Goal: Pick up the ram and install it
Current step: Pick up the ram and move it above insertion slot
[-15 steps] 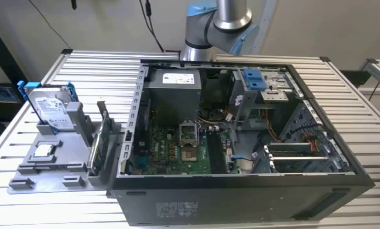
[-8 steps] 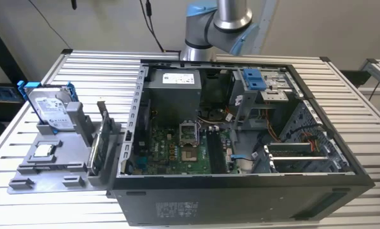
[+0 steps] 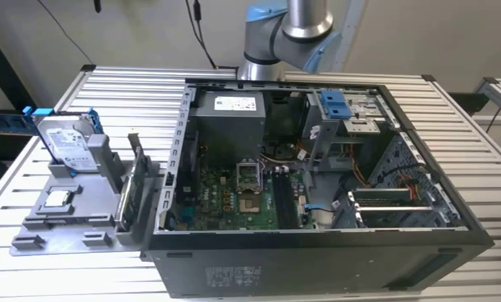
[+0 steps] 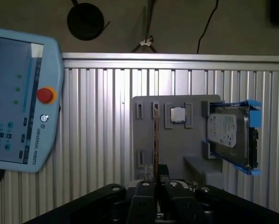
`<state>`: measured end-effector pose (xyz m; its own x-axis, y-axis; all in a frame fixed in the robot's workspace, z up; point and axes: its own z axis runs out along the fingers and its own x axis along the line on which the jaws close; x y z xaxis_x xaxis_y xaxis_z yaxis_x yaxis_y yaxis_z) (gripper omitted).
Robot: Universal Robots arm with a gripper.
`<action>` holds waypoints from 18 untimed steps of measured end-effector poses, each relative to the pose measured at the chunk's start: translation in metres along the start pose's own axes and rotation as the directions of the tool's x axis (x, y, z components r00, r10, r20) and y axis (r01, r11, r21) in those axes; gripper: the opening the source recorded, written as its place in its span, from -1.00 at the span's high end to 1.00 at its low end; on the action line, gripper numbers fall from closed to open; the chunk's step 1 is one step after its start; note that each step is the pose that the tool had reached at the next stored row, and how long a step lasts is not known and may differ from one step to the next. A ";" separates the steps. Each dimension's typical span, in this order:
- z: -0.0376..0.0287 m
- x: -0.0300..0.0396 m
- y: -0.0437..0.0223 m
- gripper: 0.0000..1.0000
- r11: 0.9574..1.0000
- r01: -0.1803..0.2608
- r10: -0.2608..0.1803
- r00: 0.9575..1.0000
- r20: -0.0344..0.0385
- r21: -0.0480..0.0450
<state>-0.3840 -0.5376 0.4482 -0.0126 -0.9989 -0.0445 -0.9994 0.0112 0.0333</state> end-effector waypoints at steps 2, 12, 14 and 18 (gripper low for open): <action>-0.0001 0.0000 -0.0021 0.72 1.000 0.000 0.000 1.000 0.000 0.000; -0.0005 -0.0002 -0.0167 0.72 1.000 0.000 0.000 1.000 0.000 0.000; -0.0006 -0.0002 -0.0192 0.72 1.000 0.000 0.000 1.000 0.000 0.000; -0.0008 -0.0003 -0.0240 0.72 1.000 0.000 0.000 1.000 0.000 0.000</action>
<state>-0.3600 -0.5376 0.4482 -0.0126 -0.9989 -0.0445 -0.9994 0.0111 0.0333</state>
